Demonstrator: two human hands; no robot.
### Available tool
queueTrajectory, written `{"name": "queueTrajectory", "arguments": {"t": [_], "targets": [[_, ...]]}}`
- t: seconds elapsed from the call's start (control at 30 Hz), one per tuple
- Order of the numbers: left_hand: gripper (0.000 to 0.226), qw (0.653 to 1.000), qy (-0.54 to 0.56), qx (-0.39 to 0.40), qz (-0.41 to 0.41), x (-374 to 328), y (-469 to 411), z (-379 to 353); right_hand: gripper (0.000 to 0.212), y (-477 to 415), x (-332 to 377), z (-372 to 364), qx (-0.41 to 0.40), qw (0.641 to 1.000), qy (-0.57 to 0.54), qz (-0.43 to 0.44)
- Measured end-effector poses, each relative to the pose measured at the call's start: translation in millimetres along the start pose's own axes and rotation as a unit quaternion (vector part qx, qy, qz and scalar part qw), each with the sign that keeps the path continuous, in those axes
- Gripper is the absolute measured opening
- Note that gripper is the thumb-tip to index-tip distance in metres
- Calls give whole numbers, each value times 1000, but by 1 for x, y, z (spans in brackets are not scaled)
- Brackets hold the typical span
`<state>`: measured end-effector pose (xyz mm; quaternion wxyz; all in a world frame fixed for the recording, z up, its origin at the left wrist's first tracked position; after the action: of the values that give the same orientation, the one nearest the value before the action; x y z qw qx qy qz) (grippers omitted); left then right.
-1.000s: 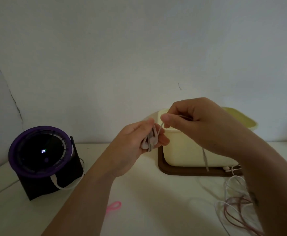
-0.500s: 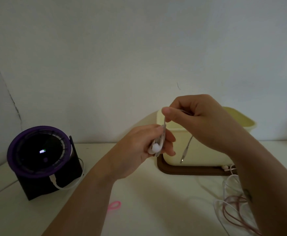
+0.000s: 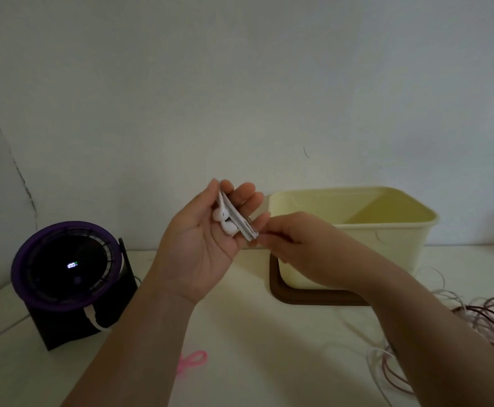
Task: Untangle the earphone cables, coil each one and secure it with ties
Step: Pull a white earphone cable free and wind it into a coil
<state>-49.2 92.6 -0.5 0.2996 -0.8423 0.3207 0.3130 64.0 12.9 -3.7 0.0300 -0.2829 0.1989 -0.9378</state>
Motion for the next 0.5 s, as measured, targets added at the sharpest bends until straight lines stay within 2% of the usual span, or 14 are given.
{"name": "queueTrajectory", "arguments": {"t": [0.07,0.17,0.33,0.5], "targets": [[20,999,-40,-3,-7,4,-2,2,26,3,2,-3,36,998,55,-8],[23,986,-166,-8,-31,9,-5,7,27,8,7,0,49,994,97,-4],[33,960,-278,-15,-28,16,-4,10,26,7,11,8,-7,986,169,8],[38,961,-273,-46,-2,18,-2,9,18,3,11,8,-97,984,153,-1]]}}
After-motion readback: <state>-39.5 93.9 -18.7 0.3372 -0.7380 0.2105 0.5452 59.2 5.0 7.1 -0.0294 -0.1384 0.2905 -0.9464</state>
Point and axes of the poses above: each hand's wrist, its own y-axis away from the middle knuckle, its own z-axis out of the back of the hand, x = y × z, the point moved 2 cm from there along -y, towards the middle knuckle, and after that the axes turned 2 degrees about z, right-handed, at the moved point
